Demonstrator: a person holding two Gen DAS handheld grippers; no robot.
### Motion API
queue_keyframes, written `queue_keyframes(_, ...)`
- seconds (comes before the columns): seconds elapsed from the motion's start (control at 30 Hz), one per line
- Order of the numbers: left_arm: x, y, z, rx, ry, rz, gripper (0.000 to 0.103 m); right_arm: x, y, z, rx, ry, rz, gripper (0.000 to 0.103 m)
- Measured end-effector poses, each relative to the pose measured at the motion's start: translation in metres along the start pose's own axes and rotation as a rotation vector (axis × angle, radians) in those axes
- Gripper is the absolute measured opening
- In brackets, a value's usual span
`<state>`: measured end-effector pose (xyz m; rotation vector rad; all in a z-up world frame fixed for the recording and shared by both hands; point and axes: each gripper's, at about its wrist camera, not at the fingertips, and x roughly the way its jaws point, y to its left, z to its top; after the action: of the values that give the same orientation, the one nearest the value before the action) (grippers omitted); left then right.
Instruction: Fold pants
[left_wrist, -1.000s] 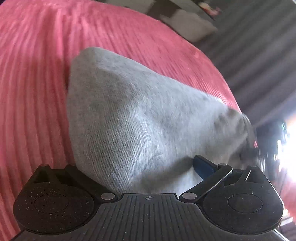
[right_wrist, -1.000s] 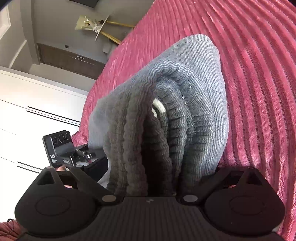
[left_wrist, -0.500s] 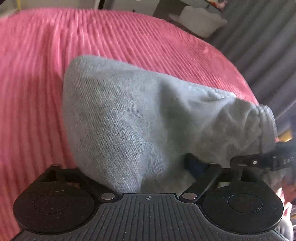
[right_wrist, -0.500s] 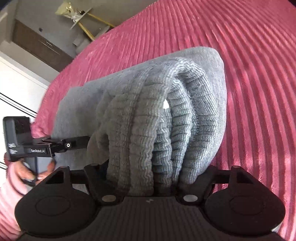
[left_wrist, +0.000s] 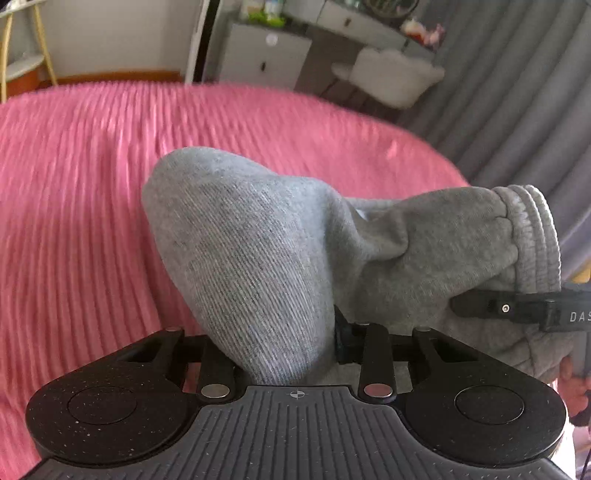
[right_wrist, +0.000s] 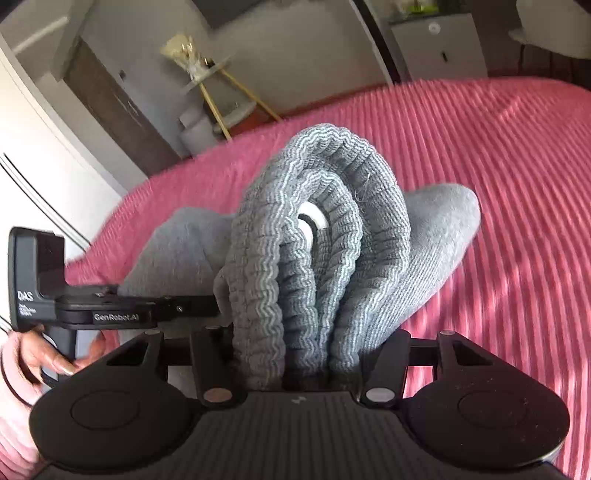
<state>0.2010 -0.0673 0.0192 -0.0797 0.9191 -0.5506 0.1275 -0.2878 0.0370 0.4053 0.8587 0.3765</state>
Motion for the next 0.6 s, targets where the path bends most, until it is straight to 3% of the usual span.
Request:
queue_keyframes(0.2,0.013,0.009,0.052,-0.01,-0.077,0.047,0.037,-0.002,-0.012,0.047,0.017,-0.106,-0.003,0.054)
queue_keyframes(0.4,0.062,0.026,0.074,-0.002,-0.079,0.125,0.042,0.045,-0.034,0.079,0.053,-0.122,-0.036,0.054)
queue_keyframes(0.43,0.071,0.03,0.071,-0.009,-0.068,0.146,0.045,0.054,-0.039,0.079,0.059,-0.116,-0.05,0.054)
queue_keyframes(0.5,0.088,0.041,0.064,-0.025,-0.044,0.19,0.063,0.07,-0.052,0.08,0.065,-0.073,-0.112,0.056)
queue_keyframes(0.53,0.094,0.046,0.061,-0.033,-0.038,0.207,0.074,0.08,-0.06,0.078,0.071,-0.038,-0.15,0.06)
queue_keyframes(0.57,0.092,0.053,0.057,-0.041,-0.048,0.185,0.076,0.085,-0.067,0.076,0.074,-0.006,-0.195,0.064)
queue_keyframes(0.6,0.088,0.058,0.055,-0.049,-0.05,0.161,0.078,0.089,-0.074,0.074,0.086,0.018,-0.227,0.078)
